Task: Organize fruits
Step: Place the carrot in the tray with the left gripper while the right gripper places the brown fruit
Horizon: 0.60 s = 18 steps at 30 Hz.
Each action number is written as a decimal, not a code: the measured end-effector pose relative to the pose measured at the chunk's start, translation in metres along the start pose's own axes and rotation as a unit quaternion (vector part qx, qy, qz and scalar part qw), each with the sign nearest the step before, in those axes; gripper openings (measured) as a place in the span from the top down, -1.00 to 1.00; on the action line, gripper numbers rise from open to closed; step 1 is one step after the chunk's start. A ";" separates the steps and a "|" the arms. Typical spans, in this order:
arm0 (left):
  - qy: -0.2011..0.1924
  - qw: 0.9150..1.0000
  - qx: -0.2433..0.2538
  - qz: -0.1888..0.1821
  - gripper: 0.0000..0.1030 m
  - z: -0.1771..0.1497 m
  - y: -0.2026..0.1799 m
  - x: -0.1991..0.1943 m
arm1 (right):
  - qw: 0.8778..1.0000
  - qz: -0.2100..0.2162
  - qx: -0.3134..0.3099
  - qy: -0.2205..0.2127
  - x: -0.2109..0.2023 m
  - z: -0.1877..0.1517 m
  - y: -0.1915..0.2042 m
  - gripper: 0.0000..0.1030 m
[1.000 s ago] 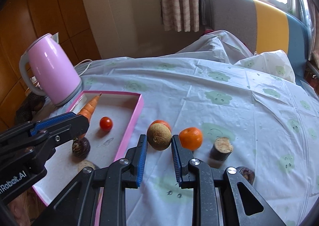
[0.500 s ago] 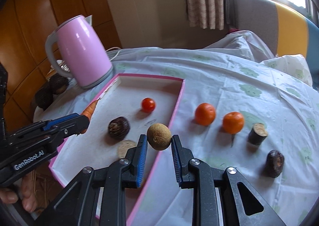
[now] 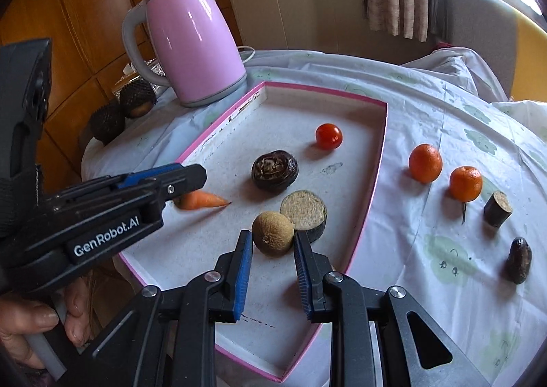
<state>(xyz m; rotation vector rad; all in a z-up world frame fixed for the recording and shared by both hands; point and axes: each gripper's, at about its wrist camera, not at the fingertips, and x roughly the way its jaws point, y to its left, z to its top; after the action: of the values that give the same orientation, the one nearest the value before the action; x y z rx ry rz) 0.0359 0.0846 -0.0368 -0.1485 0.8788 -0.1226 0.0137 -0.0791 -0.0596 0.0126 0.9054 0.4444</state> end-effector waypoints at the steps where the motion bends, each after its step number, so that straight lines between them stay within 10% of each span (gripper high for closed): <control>1: -0.001 1.000 0.000 0.000 0.60 0.000 0.000 0.000 | 1.000 0.001 0.000 0.001 0.001 0.000 -0.001 0.51; 18: 0.002 1.000 -0.003 0.015 0.50 -0.002 -0.002 -0.003 | 1.000 -0.003 0.016 -0.010 -0.003 -0.001 -0.005 0.50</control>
<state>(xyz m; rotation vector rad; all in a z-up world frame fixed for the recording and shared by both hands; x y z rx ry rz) 0.0324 0.0829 -0.0353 -0.1414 0.8853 -0.0919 0.0128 -0.0851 -0.0591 0.0424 0.8934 0.4234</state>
